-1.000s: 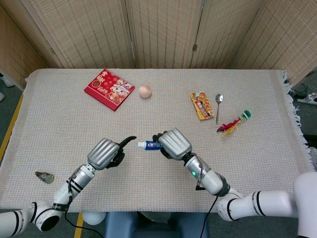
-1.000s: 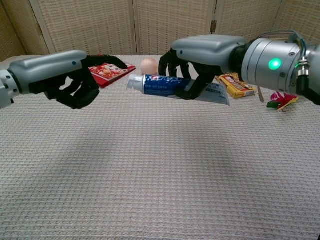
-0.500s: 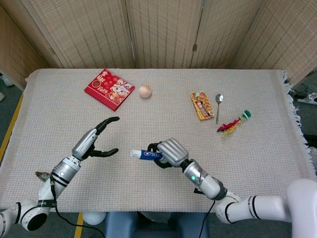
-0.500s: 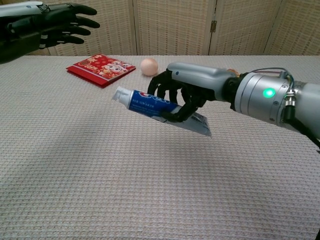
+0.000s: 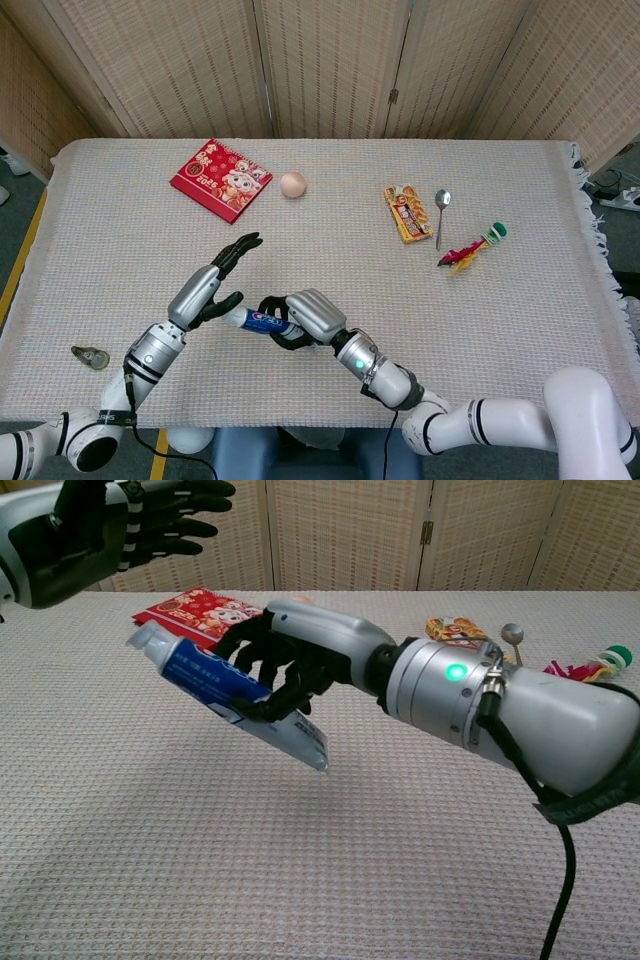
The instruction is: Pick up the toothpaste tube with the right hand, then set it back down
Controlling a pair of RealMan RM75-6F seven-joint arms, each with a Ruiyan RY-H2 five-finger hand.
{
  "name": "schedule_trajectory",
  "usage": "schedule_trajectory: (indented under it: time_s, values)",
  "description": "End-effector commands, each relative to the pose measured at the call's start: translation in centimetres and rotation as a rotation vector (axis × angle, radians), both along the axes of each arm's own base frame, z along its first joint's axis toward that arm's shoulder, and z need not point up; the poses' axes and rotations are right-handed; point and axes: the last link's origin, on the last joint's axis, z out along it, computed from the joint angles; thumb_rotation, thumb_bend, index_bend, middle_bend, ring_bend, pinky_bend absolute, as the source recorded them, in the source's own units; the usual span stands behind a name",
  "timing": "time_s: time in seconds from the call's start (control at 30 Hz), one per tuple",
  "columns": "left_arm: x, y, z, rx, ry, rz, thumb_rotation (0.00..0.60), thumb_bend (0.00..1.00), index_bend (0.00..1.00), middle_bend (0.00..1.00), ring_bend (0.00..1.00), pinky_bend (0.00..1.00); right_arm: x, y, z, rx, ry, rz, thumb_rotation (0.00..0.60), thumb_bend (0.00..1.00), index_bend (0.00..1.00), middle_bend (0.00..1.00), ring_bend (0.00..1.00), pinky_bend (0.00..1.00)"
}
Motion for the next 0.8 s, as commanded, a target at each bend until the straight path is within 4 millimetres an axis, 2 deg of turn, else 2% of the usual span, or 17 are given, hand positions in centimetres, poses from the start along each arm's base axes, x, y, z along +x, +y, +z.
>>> schedule_trajectory:
  time_s: [0.03,0.27,0.57,0.8]
  values:
    - [0.7,-0.1,-0.7,0.045,0.000,-0.019,0.000,0.13,0.02,0.01,0.00,0.00,0.7,0.0,-0.3,0.021,-0.032,-0.010,0.600,0.88,0.77,0.66,0.77,0.69]
    - [0.9,-0.2,-1.7,0.108,0.025,-0.056,0.000,0.13,0.02,0.01,0.00,0.00,1.2,0.0,-0.5,0.040,-0.093,-0.030,0.600,0.88,0.77,0.66,0.77,0.69]
    - [0.3,0.4,-1.6,0.147,0.050,-0.055,0.000,0.13,0.02,0.01,0.00,0.00,0.7,0.1,0.0,0.050,-0.103,-0.022,0.600,0.88,0.78,0.66,0.77,0.69]
    - [0.2,0.1,-2.2,0.154,0.065,-0.073,0.000,0.13,0.01,0.01,0.00,0.00,0.9,-0.1,0.2,0.068,-0.140,-0.046,0.600,0.88,0.78,0.66,0.77,0.69]
